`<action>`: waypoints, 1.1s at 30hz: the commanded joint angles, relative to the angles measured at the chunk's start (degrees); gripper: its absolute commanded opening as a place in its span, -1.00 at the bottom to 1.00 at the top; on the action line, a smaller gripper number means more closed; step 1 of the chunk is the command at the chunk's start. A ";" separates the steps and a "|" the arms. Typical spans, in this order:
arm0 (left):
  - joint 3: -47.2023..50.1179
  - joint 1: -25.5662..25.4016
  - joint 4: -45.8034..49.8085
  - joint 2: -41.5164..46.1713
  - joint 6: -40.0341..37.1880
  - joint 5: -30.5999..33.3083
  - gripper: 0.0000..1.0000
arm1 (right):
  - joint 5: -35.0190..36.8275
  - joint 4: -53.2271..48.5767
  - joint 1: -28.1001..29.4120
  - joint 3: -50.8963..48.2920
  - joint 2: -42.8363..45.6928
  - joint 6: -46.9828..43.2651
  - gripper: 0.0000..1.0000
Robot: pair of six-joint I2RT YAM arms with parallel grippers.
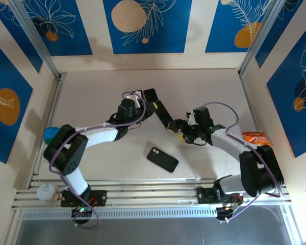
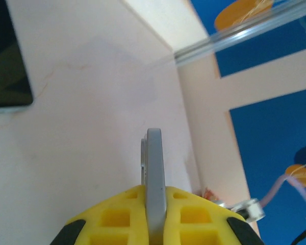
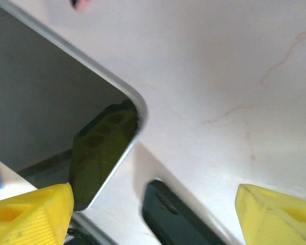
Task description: Put the phone into the phone case
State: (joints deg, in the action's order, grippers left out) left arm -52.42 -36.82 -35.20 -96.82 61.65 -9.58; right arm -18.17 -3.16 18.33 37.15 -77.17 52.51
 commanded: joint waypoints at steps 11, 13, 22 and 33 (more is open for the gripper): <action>0.10 -7.87 -9.69 5.16 4.97 17.48 -1.00 | -5.08 34.37 -3.50 -7.69 2.82 18.48 0.63; -0.22 -8.31 -8.85 5.41 5.40 17.82 -1.00 | -5.08 35.90 -4.20 -8.01 2.88 19.20 0.51; 0.77 -8.83 -5.77 6.11 6.20 18.01 -1.00 | -5.12 37.95 -5.95 -7.15 3.18 20.97 -0.38; 2.84 -8.87 1.84 8.34 1.85 17.15 -0.41 | -5.07 26.74 -7.38 -4.81 8.27 17.40 -1.00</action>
State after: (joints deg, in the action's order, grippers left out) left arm -49.87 -44.97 -34.87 -91.48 68.36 9.04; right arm -24.47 30.39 11.31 31.03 -69.80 74.00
